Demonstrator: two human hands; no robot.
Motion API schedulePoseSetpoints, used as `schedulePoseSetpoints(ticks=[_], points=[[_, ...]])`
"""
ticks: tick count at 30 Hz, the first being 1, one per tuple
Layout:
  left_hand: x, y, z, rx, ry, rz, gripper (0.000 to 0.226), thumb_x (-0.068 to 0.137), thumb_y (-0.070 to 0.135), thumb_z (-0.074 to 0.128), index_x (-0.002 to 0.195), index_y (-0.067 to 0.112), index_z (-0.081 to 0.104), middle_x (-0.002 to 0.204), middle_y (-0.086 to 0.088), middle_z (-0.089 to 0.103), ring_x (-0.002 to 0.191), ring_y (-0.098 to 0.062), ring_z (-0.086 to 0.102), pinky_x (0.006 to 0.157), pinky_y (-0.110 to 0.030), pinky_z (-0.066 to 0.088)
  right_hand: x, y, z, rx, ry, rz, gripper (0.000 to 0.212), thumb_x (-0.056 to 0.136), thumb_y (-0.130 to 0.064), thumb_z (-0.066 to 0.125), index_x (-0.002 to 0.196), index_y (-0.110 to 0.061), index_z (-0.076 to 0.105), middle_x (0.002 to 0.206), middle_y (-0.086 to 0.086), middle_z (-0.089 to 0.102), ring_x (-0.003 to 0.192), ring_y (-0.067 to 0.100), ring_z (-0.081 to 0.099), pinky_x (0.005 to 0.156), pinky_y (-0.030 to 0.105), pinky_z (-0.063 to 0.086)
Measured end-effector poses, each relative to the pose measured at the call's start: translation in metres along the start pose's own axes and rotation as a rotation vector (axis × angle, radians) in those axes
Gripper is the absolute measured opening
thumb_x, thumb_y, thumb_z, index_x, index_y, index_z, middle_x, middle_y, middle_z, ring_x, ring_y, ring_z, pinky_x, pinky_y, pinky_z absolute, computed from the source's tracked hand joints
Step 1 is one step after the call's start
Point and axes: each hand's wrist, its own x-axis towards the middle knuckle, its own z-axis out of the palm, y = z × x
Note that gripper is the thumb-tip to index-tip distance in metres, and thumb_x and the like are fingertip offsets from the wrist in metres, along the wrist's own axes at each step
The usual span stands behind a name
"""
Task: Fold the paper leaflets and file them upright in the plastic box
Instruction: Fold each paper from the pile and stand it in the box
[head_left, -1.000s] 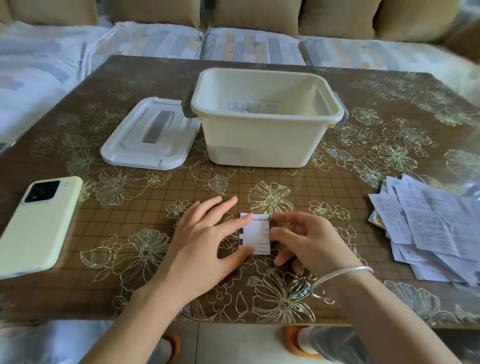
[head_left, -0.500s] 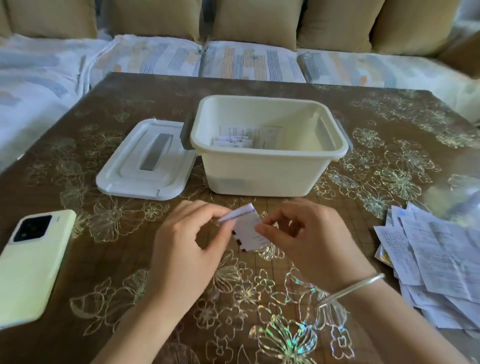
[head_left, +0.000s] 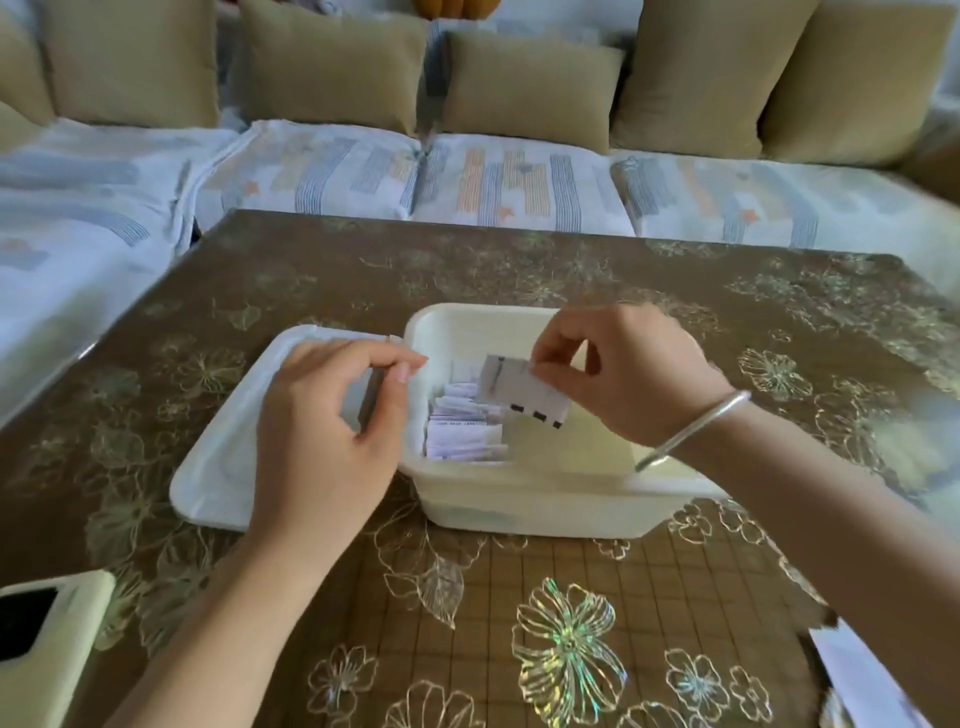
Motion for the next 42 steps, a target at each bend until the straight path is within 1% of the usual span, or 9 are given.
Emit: schedulePoseSetpoints(ticks=[4, 9, 12, 16, 21, 29, 32, 36, 42], points=[[-0.001, -0.010, 0.016, -0.046, -0.057, -0.031, 0.025, 0.093, 0.030, 0.047, 0.096, 0.023, 0.071, 0.093, 0.018, 0.066, 0.099, -0.006, 0.057, 0.084, -0.021, 0.045, 0.014, -0.002, 0.012, -0.088, -0.126, -0.056, 0.006, 0.086, -0.030, 0.063, 0.087, -0.028, 0.069, 0.078, -0.013, 0.066, 0.066, 0.007, 0.054, 0.067, 0.031, 0.052], [-0.005, -0.011, 0.016, -0.114, -0.064, -0.050, 0.024, 0.094, 0.027, 0.046, 0.097, 0.022, 0.069, 0.094, 0.017, 0.065, 0.099, -0.008, 0.058, 0.081, -0.013, 0.042, 0.015, -0.004, 0.018, -0.179, -0.254, -0.099, 0.009, 0.087, -0.030, 0.059, 0.090, -0.030, 0.068, 0.083, -0.011, 0.068, 0.073, 0.009, 0.057, 0.067, 0.028, 0.050], [-0.006, -0.011, 0.016, -0.146, -0.078, -0.057, 0.024, 0.094, 0.027, 0.045, 0.098, 0.023, 0.068, 0.095, 0.017, 0.064, 0.098, -0.010, 0.058, 0.079, -0.012, 0.042, 0.014, -0.006, 0.020, -0.192, -0.265, -0.104, 0.009, 0.087, -0.029, 0.059, 0.089, -0.029, 0.067, 0.084, -0.011, 0.068, 0.072, 0.011, 0.058, 0.064, 0.026, 0.048], [-0.006, -0.011, 0.015, -0.163, -0.089, -0.068, 0.025, 0.094, 0.029, 0.044, 0.097, 0.023, 0.068, 0.095, 0.018, 0.063, 0.099, -0.010, 0.057, 0.079, -0.010, 0.040, 0.013, -0.007, 0.025, -0.196, -0.263, -0.110, 0.009, 0.085, -0.026, 0.058, 0.087, -0.029, 0.066, 0.085, -0.009, 0.068, 0.076, 0.016, 0.061, 0.069, 0.031, 0.053], [-0.006, -0.012, 0.016, -0.183, -0.099, -0.065, 0.026, 0.094, 0.029, 0.043, 0.097, 0.022, 0.068, 0.096, 0.018, 0.064, 0.100, -0.010, 0.057, 0.081, -0.010, 0.040, 0.010, -0.007, 0.026, -0.228, -0.288, -0.121, 0.005, 0.080, -0.025, 0.060, 0.082, -0.028, 0.064, 0.081, -0.009, 0.067, 0.072, 0.016, 0.059, 0.062, 0.025, 0.046], [-0.005, -0.013, 0.017, -0.186, -0.091, -0.058, 0.027, 0.095, 0.029, 0.043, 0.097, 0.021, 0.069, 0.096, 0.015, 0.065, 0.100, -0.012, 0.058, 0.082, -0.015, 0.042, 0.016, -0.005, 0.037, -0.177, -0.360, -0.129, 0.004, 0.078, -0.025, 0.062, 0.075, -0.028, 0.063, 0.077, -0.009, 0.067, 0.070, 0.014, 0.059, 0.066, 0.028, 0.051], [-0.006, -0.014, 0.017, -0.181, -0.089, -0.060, 0.028, 0.095, 0.030, 0.042, 0.097, 0.022, 0.068, 0.096, 0.015, 0.065, 0.100, -0.013, 0.059, 0.082, -0.020, 0.044, 0.021, -0.007, 0.046, -0.144, -0.393, -0.144, 0.005, 0.080, -0.025, 0.063, 0.077, -0.028, 0.065, 0.079, -0.010, 0.067, 0.072, 0.013, 0.059, 0.068, 0.026, 0.049], [-0.006, -0.014, 0.017, -0.181, -0.090, -0.059, 0.027, 0.094, 0.029, 0.042, 0.096, 0.022, 0.068, 0.096, 0.016, 0.065, 0.101, -0.013, 0.058, 0.083, -0.019, 0.044, 0.027, -0.013, 0.054, -0.118, -0.444, -0.166, 0.005, 0.082, -0.028, 0.066, 0.085, -0.028, 0.070, 0.080, -0.012, 0.065, 0.073, 0.006, 0.053, 0.065, 0.018, 0.036], [-0.005, -0.014, 0.016, -0.170, -0.093, -0.058, 0.026, 0.094, 0.028, 0.042, 0.095, 0.023, 0.068, 0.095, 0.015, 0.064, 0.100, -0.013, 0.058, 0.082, -0.018, 0.043, 0.032, -0.015, 0.061, -0.082, -0.487, -0.161, 0.007, 0.081, -0.026, 0.067, 0.087, -0.029, 0.071, 0.074, -0.014, 0.062, 0.072, 0.005, 0.056, 0.060, 0.014, 0.038]])
